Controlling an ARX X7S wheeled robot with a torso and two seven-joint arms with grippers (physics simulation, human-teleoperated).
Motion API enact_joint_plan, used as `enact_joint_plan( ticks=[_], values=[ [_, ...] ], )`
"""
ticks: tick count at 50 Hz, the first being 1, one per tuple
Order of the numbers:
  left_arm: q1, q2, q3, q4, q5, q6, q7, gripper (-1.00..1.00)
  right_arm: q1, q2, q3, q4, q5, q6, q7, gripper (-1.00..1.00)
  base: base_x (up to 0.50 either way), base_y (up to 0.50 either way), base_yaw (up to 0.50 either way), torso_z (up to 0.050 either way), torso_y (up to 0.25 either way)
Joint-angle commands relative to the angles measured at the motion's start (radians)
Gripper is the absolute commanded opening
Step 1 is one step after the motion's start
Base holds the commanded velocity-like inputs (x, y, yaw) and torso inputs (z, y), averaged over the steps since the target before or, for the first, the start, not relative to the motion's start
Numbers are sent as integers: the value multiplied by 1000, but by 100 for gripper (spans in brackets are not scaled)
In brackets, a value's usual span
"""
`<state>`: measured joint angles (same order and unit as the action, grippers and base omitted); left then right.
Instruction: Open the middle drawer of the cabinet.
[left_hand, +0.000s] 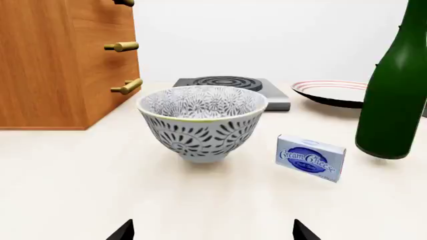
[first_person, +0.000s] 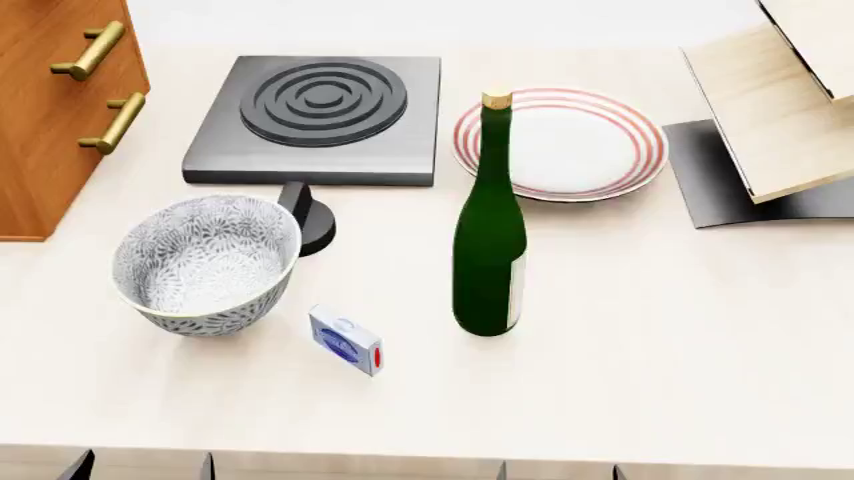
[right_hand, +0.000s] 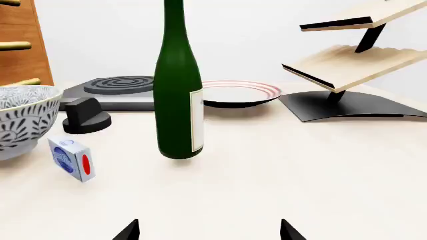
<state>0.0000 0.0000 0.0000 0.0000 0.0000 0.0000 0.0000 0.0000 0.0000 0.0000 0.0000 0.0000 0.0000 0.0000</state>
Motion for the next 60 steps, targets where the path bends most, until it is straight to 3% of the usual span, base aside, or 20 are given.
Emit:
enact_joint_plan(
  ticks=[1,19,20,31,32,34,36,40,41,46,60],
  values=[
    [2,-17,20,3,-16,1,-14,100,-3,15,-10,-2,35,-24,14,100,0,0,0,0,0],
    [0,-57,54,9,-89,-11,-60,100,-7,60,-57,-15,78,-30,71,100,0,0,0,0,0],
    [11,-63,52,30,-144,-15,-18,100,-8,62,-58,-18,82,-32,72,100,0,0,0,0,0],
    [-3,-68,48,49,-155,-42,-78,100,-13,78,-66,-65,86,-30,106,100,0,0,0,0,0],
    [-23,-90,41,163,-153,-122,-96,100,0,77,-71,-121,92,53,116,100,0,0,0,0,0],
    [-22,-93,43,168,-155,-126,-99,100,0,80,-73,-125,94,56,119,100,0,0,0,0,0],
    [-85,-142,2,303,-189,-290,-117,100,6,100,-70,-275,117,218,128,100,0,0,0,0,0],
    [-102,-161,-14,375,-202,-361,-136,100,35,125,-56,-421,138,377,148,100,0,0,0,0,0],
    [-110,-171,-30,441,-227,-430,-146,100,63,143,-46,-520,152,491,157,100,0,0,0,0,0],
    [-161,-206,-62,602,-279,-604,-176,100,145,174,-10,-711,196,749,188,100,0,0,0,0,0],
    [-277,-267,-147,814,-389,-847,-211,100,401,201,74,-1027,294,1235,244,100,0,0,0,0,0]
  ],
)
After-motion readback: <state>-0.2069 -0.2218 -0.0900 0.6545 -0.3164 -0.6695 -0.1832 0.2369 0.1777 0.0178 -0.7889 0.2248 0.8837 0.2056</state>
